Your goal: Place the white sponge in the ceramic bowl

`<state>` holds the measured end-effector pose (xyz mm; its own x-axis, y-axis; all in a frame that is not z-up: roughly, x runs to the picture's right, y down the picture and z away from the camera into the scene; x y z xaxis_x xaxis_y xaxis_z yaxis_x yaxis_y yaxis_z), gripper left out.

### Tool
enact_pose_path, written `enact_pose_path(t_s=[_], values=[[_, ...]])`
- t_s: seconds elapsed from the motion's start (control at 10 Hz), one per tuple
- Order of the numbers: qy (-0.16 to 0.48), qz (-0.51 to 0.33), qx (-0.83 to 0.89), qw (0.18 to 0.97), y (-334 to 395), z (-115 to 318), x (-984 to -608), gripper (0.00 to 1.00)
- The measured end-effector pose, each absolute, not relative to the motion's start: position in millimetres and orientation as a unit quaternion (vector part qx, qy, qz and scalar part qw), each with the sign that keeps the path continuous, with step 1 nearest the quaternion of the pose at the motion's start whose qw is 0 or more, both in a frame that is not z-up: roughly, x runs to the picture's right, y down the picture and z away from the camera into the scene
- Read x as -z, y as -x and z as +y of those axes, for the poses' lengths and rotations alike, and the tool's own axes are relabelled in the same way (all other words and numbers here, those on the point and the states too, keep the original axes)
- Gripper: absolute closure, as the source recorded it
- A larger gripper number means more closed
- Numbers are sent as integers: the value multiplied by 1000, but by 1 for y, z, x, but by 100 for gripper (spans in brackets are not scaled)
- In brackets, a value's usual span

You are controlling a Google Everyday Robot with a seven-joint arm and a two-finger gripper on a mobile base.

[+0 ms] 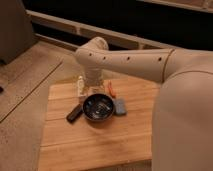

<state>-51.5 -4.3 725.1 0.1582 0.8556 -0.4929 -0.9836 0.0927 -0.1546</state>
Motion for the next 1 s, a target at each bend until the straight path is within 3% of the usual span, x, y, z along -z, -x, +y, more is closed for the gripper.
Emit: enact_pose_path(t_s=[0.4,1.0], values=[[191,94,-640,738,6,-45,-696,35],[173,90,-654,731,-15,-51,-687,35]])
